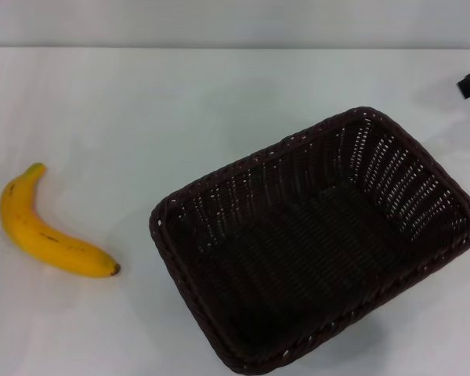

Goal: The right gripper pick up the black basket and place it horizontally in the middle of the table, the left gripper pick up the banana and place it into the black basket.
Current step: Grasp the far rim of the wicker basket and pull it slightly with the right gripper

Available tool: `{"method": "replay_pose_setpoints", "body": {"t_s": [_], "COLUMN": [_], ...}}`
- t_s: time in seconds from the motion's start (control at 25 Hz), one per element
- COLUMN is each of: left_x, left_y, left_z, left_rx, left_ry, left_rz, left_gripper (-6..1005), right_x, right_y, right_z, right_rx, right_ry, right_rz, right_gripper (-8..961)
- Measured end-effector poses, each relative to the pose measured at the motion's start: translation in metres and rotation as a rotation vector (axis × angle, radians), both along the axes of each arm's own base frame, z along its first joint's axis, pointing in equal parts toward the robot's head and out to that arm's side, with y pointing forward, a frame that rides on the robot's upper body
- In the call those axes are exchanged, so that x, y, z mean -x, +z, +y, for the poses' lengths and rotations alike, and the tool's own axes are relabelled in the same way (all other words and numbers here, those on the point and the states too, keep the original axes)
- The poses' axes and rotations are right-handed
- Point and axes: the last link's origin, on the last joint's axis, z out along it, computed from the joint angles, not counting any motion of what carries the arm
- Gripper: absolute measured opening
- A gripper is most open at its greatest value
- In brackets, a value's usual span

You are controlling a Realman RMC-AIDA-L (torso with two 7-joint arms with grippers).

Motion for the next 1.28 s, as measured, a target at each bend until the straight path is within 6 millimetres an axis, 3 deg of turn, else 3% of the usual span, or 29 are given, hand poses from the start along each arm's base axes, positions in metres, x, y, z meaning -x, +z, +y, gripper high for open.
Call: {"method": "replay_pose_setpoints", "body": {"t_s": [0.08,0.52,0.72,1.28], "left_x": [0.001,0.003,0.004,-0.001], "left_y": [0.000,0.001,0.001,0.005], "left_z": [-0.001,0.009,0.011,0.006], "left_rx": [0.000,0.027,0.034,0.006], "left_ry": [0.002,0.030,0.035,0.002], "left_rz": [-0.004,-0.005,0.001,0.017], "left_gripper": [895,894,894,894], "right_x": [0.006,0.022,0.022,-0.002], "right_y": [-0.022,-0.067,-0.078,-0.101], "right_z": [0.006,0.020,0.022,0.024], "right_rx": [0.057,0.260,0.290,0.270], "right_ry": [-0.028,-0.097,-0.127,-0.231], "right_rz": [-0.044,-0.128,-0.129,-0.156], "right_gripper": [832,830,830,825]}}
